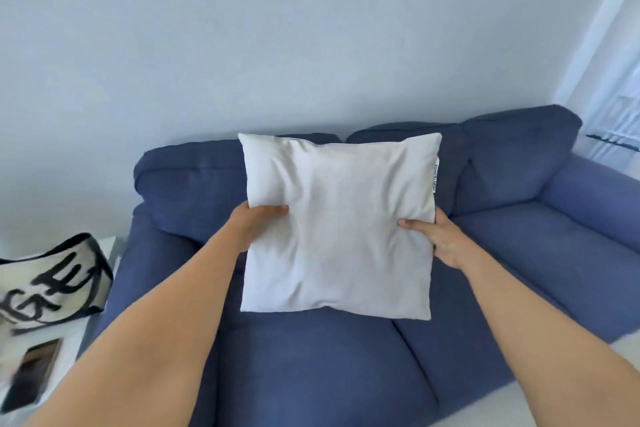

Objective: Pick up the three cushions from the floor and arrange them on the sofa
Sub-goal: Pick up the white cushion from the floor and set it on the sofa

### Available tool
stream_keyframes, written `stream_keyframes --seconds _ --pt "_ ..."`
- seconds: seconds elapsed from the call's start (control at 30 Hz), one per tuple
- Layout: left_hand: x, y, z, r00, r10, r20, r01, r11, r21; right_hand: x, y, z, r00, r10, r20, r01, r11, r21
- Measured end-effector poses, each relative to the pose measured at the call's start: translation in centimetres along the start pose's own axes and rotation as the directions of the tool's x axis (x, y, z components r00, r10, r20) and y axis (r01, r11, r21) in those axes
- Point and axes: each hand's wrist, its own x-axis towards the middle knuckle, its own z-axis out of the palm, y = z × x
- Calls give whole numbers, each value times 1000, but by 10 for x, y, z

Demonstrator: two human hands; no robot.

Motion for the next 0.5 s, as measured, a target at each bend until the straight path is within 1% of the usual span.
stream_keyframes --seconds 0.13,0.3,0.37,0.5 --pt "23 -7 -28 991 -43 -128 39 998 -41 78 4 27 992 61 114 -55 997 -55" --pt "67 -15 -44 941 -114 -319 79 990 -119 168 3 61 954 132 269 -111 989 -95" --pt "79 -18 -45 927 -146 -344 109 986 -124 190 6 67 943 160 293 -132 985 -113" --pt "106 -27 -46 877 -222 -427 176 973 -147 236 16 78 908 244 341 -206 968 -144"
